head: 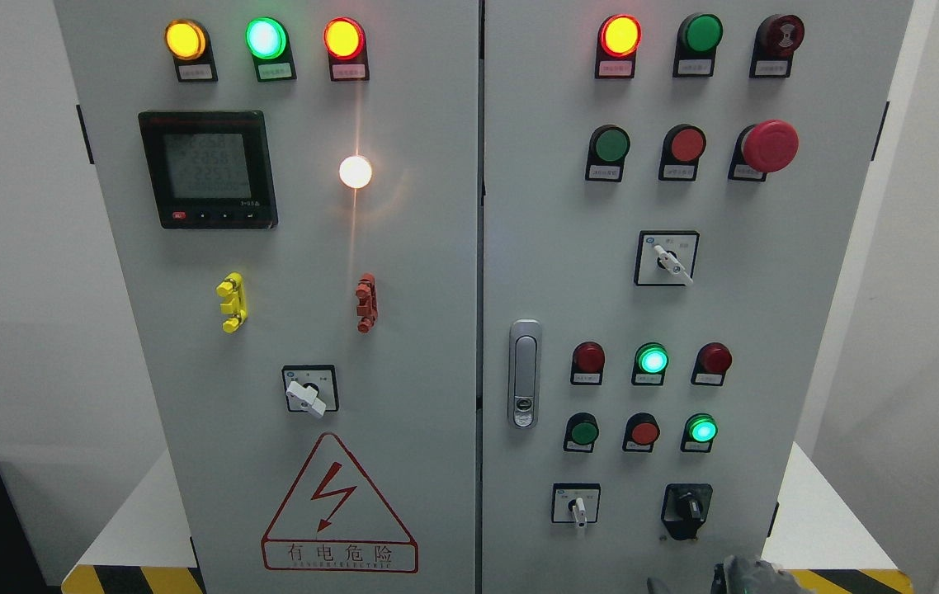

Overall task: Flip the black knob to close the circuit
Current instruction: 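Raise the right hand up toward the black rotary knob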

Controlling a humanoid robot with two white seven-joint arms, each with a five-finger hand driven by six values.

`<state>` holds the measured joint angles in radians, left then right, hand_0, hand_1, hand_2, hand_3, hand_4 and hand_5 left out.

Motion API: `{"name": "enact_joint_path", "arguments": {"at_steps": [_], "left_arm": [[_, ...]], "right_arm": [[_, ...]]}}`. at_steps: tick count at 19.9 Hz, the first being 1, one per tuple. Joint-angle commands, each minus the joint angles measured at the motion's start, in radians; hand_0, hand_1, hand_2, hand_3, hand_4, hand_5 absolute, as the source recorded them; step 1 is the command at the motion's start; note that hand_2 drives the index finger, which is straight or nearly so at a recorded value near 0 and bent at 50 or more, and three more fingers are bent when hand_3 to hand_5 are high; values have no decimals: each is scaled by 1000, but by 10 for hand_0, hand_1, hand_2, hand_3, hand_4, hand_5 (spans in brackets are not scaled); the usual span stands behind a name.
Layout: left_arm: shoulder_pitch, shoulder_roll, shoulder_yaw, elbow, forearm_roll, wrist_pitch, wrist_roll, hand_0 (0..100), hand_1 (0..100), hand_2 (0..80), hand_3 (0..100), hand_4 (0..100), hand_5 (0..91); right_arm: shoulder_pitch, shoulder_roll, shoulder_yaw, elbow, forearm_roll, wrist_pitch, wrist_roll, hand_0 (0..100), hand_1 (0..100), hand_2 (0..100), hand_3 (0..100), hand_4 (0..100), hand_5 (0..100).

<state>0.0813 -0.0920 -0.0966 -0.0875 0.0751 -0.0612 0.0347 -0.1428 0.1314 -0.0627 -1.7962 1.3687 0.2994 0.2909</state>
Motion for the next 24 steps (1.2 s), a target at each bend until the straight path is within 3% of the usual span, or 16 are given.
{"name": "enact_joint_path", "arguments": {"at_steps": [1,11,24], "left_arm": [[0,0,0,0,0,0,1,120,556,0,0,0,0],[0,0,0,0,0,0,1,120,556,0,0,0,0],[0,0,0,0,0,0,1,120,556,0,0,0,0]], "right_arm": [[-35,1,7,0,21,1,16,0,87,846,976,822,739],[-80,-3,-2,41,23,10,24,0,87,845,977,823,739],[-104,-4,-60,77,24,12,14,0,93,838,973,824,739]]}}
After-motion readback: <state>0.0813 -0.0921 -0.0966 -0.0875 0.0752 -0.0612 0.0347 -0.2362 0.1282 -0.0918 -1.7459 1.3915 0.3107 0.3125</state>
